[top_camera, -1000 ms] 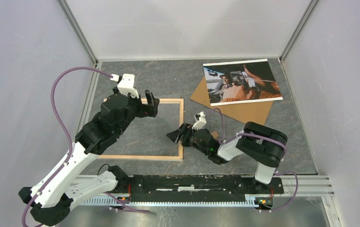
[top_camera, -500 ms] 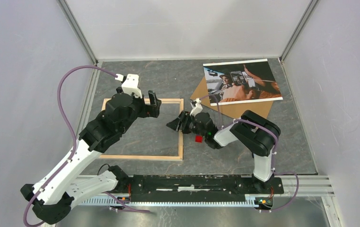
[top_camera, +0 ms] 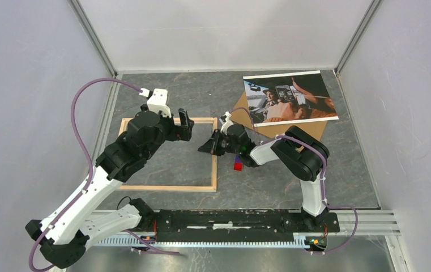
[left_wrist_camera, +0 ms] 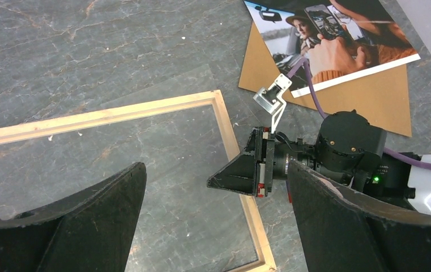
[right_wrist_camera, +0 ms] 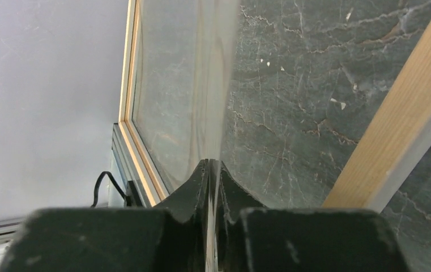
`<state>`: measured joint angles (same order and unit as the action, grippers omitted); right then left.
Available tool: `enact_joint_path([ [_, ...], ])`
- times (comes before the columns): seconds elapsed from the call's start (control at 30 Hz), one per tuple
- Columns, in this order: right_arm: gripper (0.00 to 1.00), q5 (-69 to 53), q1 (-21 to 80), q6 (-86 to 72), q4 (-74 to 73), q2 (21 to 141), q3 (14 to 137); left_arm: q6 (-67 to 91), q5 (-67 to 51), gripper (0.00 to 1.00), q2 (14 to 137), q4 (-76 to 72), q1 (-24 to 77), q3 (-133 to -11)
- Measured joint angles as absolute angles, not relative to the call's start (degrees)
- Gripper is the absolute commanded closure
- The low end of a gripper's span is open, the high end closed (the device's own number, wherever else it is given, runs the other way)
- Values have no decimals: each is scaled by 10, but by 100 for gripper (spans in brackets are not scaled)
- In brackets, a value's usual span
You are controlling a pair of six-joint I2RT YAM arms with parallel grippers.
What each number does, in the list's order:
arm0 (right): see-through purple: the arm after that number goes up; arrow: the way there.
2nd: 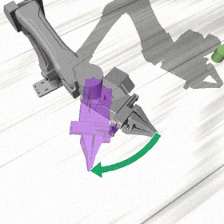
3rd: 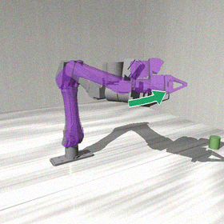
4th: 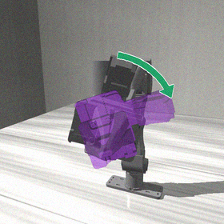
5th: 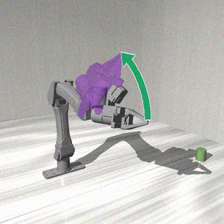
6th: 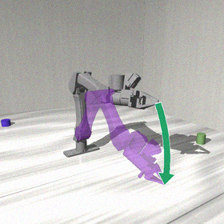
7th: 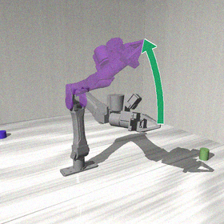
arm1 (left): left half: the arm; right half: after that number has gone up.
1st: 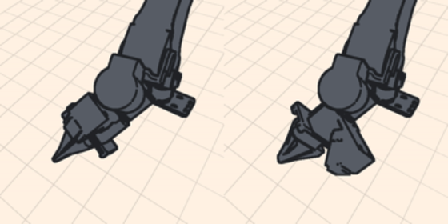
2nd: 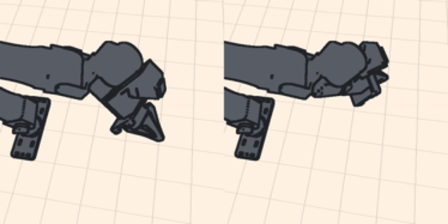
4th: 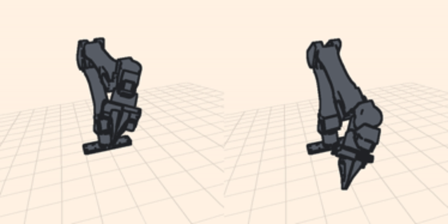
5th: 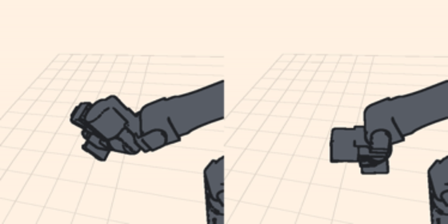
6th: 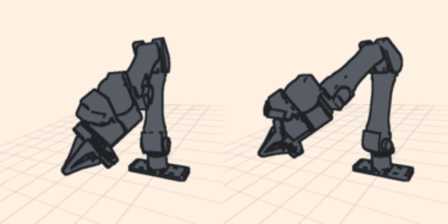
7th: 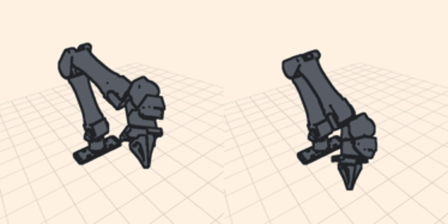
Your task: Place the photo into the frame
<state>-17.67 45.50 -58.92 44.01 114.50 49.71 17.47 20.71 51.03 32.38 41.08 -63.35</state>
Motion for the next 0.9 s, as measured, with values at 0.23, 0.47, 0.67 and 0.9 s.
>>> enact_joint_path([
  [0.23,100,-193,450,-604,383,1104,497,175,204,0,510,324,405,-634],
  [0.47,100,-207,451,-624,353,1016,507,175,186,0,488,324,395,-634],
  [0.67,100,-205,472,-651,345,1001,575,176,163,0,466,328,393,-684],
  [0.9,100,-196,518,-679,347,1026,666,182,133,0,444,324,393,-737],
])
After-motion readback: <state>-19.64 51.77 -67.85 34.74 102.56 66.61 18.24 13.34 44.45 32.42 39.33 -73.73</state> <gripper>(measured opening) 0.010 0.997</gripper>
